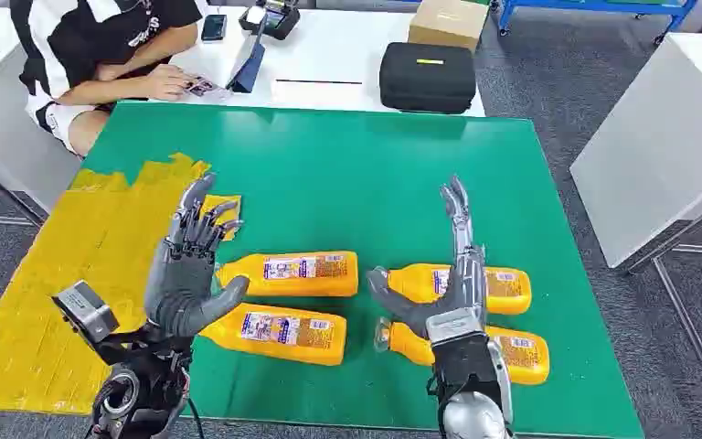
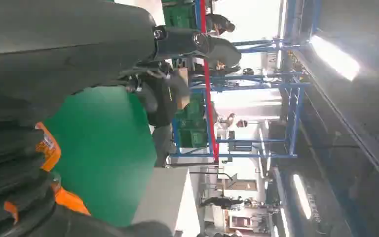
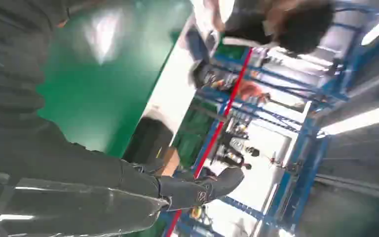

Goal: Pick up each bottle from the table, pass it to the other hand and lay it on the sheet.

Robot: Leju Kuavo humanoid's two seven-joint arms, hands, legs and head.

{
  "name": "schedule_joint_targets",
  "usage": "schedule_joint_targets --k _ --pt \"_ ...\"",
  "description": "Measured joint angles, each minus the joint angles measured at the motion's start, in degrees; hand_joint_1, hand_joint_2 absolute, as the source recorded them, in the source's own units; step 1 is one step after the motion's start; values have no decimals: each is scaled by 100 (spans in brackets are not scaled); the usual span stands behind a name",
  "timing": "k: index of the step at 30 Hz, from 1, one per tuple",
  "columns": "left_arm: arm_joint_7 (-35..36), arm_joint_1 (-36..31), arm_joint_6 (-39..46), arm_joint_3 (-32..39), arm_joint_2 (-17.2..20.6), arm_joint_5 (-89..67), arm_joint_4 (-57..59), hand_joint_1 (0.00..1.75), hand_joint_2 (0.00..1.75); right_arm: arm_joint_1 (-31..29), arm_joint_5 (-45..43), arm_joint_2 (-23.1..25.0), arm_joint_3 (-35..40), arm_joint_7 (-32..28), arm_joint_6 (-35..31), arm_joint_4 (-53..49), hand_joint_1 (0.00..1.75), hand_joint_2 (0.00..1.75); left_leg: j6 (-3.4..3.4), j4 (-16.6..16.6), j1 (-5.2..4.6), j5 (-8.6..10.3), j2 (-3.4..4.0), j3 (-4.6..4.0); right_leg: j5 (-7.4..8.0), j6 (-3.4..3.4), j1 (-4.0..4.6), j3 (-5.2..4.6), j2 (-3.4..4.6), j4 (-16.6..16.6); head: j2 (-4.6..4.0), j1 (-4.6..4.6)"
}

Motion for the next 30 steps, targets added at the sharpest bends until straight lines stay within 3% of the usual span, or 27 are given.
schedule_joint_targets --k 8,11,18,30 --pt "149 -154 -131 -9 -9 -28 11 0 175 -120 1926 -96 0 715 105 -59 0 175 0 0 0 1 0 0 1 0 0 1 0 0 0 0" --pt "166 -206 -173 -22 -11 -35 26 0 175 -236 2233 -140 2 802 276 -13 0 175 1 0 0 1 0 0 1 0 0 1 0 0 0 0" --pt "122 -327 -240 -107 -11 -33 168 0 175 -631 3327 -240 249 835 1093 569 0 175 0 0 0 2 1 -1 2 0 0 2 1 1 0 -2" --pt "94 -416 -247 -122 -20 -9 387 0 175 -2028 3472 -210 1019 364 1312 2720 0 175 4 1 0 8 0 0 3 1 0 4 0 2 0 -2"
